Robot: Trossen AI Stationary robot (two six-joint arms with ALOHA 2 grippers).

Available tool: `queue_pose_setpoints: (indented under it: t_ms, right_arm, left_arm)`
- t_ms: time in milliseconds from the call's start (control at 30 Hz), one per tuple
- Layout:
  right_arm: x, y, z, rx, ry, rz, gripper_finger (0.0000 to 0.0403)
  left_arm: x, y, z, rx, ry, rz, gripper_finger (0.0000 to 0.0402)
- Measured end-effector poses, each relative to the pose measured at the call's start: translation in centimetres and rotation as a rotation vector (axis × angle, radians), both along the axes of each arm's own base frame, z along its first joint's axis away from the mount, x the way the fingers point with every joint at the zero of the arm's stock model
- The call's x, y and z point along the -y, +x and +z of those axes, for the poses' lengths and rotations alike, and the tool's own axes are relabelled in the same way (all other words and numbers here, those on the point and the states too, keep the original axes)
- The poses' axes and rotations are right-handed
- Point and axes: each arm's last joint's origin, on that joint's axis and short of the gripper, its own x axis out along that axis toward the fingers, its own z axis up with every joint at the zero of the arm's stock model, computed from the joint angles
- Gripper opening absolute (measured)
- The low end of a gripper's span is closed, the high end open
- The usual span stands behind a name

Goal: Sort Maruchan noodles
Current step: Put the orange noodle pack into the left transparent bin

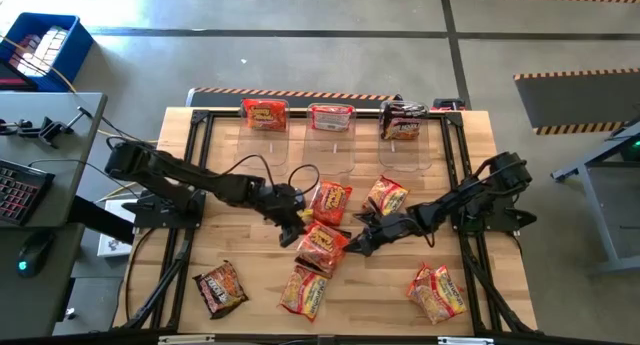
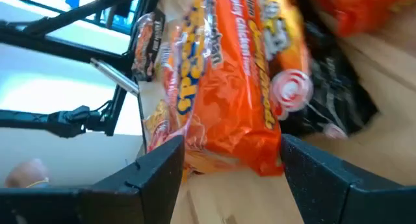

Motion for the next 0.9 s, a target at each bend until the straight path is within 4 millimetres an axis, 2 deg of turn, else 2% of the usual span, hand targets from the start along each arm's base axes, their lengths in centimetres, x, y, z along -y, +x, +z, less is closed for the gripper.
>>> queue_pose_setpoints:
  t_ms: [200,367,533,733,900]
  right_arm:
    - [-0.1,0.2,0.1,0.016,-0.045,0.026,0.0243]
    - [-0.1,0.2,0.0,0.021,-0.102,0.044,0.0243]
    - [0.0,0.2,0.0,0.029,-0.148,0.064,0.0243]
    - [0.0,0.2,0.1,0.053,-0.185,0.076,0.0243]
    - [0.3,0.3,0.2,0.065,-0.224,0.078,0.0243]
  left_arm:
    - [-1.3,0.7,-0.8,-0.001,-0.032,0.034,0.0182]
    - [-1.8,1.3,-1.4,0.013,-0.051,0.038,0.0199]
    - [-2.1,2.0,-2.7,0.009,-0.079,0.023,0.0200]
    - [-2.2,3.2,-3.6,0.092,-0.139,-0.051,0.0197]
    - [-2.1,3.7,-4.2,0.118,-0.159,-0.100,0.0169]
